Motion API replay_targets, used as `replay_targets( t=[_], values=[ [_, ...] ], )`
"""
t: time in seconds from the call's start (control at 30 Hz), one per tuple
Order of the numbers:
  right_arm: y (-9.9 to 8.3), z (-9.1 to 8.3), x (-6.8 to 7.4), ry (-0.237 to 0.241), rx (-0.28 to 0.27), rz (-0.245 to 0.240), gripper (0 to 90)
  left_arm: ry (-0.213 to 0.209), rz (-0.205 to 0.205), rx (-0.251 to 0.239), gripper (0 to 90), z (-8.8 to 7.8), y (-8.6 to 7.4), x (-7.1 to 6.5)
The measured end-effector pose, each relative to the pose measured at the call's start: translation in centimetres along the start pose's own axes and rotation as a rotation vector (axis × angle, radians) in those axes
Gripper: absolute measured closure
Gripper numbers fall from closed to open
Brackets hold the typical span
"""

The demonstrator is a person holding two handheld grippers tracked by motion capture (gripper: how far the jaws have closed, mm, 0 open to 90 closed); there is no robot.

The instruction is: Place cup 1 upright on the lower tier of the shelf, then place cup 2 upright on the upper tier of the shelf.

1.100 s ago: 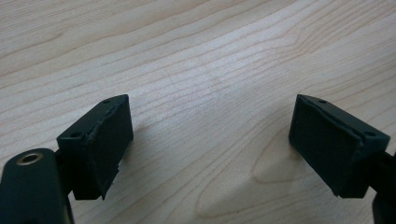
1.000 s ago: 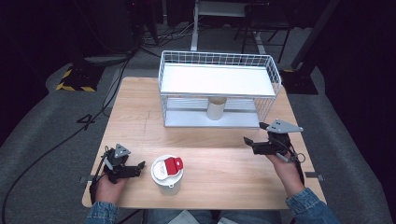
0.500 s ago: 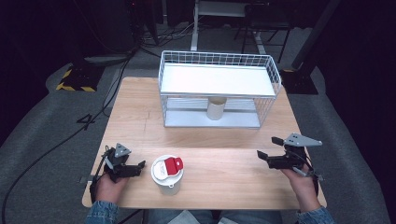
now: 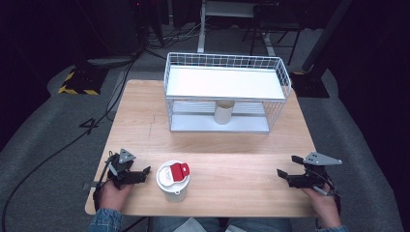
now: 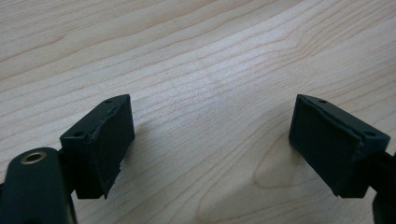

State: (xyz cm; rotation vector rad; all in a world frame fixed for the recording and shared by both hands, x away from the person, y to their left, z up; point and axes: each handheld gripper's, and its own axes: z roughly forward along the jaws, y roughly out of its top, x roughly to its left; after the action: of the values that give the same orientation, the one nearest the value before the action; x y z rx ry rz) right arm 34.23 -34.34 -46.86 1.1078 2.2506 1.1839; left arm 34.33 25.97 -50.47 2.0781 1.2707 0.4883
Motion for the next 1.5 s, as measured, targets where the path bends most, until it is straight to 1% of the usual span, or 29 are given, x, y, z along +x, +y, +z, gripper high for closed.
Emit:
replay_targets(
  t=[0.03, 0.1, 0.17, 0.2, 0.23, 0.3, 0.33, 0.4, 0.53, 0.57, 0.6, 0.63, 0.7, 0.77, 0.97, 1.33, 1.4, 1.5],
  values=[
    [0.0, 0.0, 0.0, 0.000, 0.000, 0.000, 12.8, 0.000, 0.000, 0.000, 14.9, 0.0, 0.0, 0.0],
    [-1.1, 0.1, -0.3, -0.009, 0.022, 0.019, 12.9, -0.003, 0.001, 0.002, 14.9, 0.0, 0.0, 0.0],
    [-1.4, 0.2, -0.4, -0.011, 0.026, 0.028, 12.8, -0.002, 0.001, 0.001, 14.9, 0.0, 0.0, 0.0],
    [-1.6, 0.2, -0.5, -0.018, 0.032, 0.033, 12.8, -0.003, 0.001, 0.002, 14.9, 0.0, 0.0, 0.0],
    [-2.1, 0.3, -0.7, -0.035, 0.050, 0.044, 12.8, -0.003, 0.001, 0.002, 14.9, 0.0, 0.0, 0.0],
    [-2.4, 0.5, -0.7, -0.054, 0.073, 0.047, 12.8, -0.003, 0.001, 0.002, 14.9, 0.0, 0.0, 0.0],
    [-2.4, 0.5, -0.7, -0.054, 0.073, 0.047, 12.8, -0.003, 0.001, 0.002, 14.9, 0.0, 0.0, 0.0],
    [-2.8, 0.8, -0.8, -0.072, 0.106, 0.062, 12.8, -0.003, 0.001, 0.001, 14.9, 0.0, 0.0, 0.0],
    [-3.2, 1.1, -0.9, -0.081, 0.124, 0.077, 12.7, -0.002, 0.001, 0.002, 14.9, 0.0, 0.0, 0.0],
    [-3.4, 1.3, -0.9, -0.090, 0.120, 0.067, 11.7, -0.002, 0.001, 0.002, 14.9, 0.0, 0.0, 0.0],
    [-3.4, 1.3, -0.9, -0.090, 0.120, 0.067, 11.7, -0.002, 0.001, 0.002, 14.9, 0.0, 0.0, 0.0],
    [-3.4, 1.4, -0.8, -0.099, 0.120, 0.055, 11.7, -0.003, -0.001, 0.001, 14.9, 0.0, 0.0, 0.0],
    [-3.4, 1.4, -0.7, -0.106, 0.125, 0.051, 11.8, -0.003, 0.000, 0.001, 14.9, 0.0, 0.0, 0.0],
    [-3.3, 1.5, -0.6, -0.128, 0.134, 0.050, 10.3, 0.003, -0.004, 0.000, 14.9, 0.0, -0.1, -0.1],
    [-3.3, 1.5, -0.6, -0.128, 0.133, 0.049, 10.2, 0.007, -0.013, -0.001, 14.8, 0.0, -0.1, -0.2],
    [-3.3, 1.6, -0.6, -0.134, 0.135, 0.055, 9.2, 0.010, -0.011, -0.002, 15.4, -0.1, -0.1, -0.3],
    [-3.3, 1.6, -0.6, -0.132, 0.134, 0.050, 8.8, 0.011, -0.012, -0.003, 15.2, -0.1, -0.1, -0.3],
    [-3.3, 1.6, -0.6, -0.128, 0.136, 0.052, 8.0, 0.001, -0.012, 0.000, 14.5, -0.1, -0.1, -0.3]
  ],
)
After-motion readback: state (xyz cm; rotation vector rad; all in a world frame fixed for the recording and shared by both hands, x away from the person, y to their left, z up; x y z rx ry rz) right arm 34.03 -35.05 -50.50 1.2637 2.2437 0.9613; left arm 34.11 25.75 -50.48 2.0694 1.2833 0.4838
